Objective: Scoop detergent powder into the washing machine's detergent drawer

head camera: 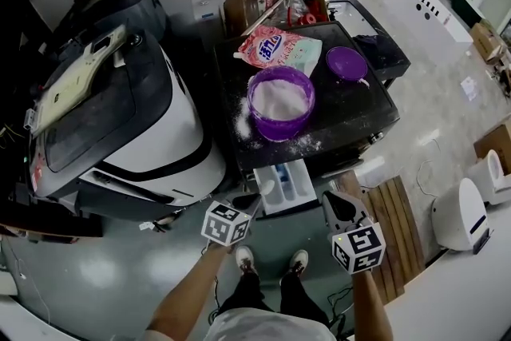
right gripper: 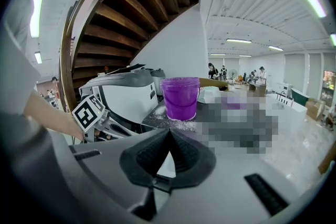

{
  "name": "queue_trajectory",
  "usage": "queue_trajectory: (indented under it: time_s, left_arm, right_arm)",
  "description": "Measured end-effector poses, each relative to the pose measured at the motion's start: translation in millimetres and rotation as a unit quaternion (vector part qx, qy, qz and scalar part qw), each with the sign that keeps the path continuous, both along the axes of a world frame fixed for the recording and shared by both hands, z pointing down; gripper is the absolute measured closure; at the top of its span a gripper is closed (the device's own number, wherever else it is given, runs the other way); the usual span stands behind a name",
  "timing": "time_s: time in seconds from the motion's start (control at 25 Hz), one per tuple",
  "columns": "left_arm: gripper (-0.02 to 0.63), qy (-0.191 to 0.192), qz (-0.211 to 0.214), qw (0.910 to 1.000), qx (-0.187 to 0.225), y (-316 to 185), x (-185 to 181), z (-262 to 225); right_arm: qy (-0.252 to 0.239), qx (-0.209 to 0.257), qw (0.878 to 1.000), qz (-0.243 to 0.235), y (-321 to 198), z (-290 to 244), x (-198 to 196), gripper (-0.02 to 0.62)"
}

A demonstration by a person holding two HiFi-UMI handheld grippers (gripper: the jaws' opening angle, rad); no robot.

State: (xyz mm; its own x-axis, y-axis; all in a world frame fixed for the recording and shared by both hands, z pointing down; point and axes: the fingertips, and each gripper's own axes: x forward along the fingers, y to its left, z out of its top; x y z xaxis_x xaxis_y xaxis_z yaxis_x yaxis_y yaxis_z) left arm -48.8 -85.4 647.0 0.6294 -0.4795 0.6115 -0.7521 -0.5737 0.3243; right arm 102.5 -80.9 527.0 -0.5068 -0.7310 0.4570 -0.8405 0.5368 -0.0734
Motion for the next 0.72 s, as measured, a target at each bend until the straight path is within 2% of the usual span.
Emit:
queue_trajectory:
  time_s: [0.24,0.48,0.64,0.72]
  left_arm:
    - [0.592,-0.079,0.06,0.9939,0.048,0.9,4.5,3.5]
    - [0.592,-0.117,0.082,0.9874,0.068,0.6,4.3,2.8]
    - [0.592,-0.15,0.1,0.979,0.094,0.6,5.4,0.2]
    - [0.592,-0.173,0.113,0.972,0.112,1.2,5.9,-0.2]
  right_arm:
    - [-0.003,-0.001,1.0,0.001,-0.3,2.4,2.2,0.598]
    - [-0.006,-0.004,1.0,0.006,1.9,3.9,4.1,0.598]
    - [-0.011,-0.003,1.0,0.007,5.0,3.5,5.1,0.598]
    - [-0.012,-0.001,1.0,0.009,5.8,3.1,6.7,0.598]
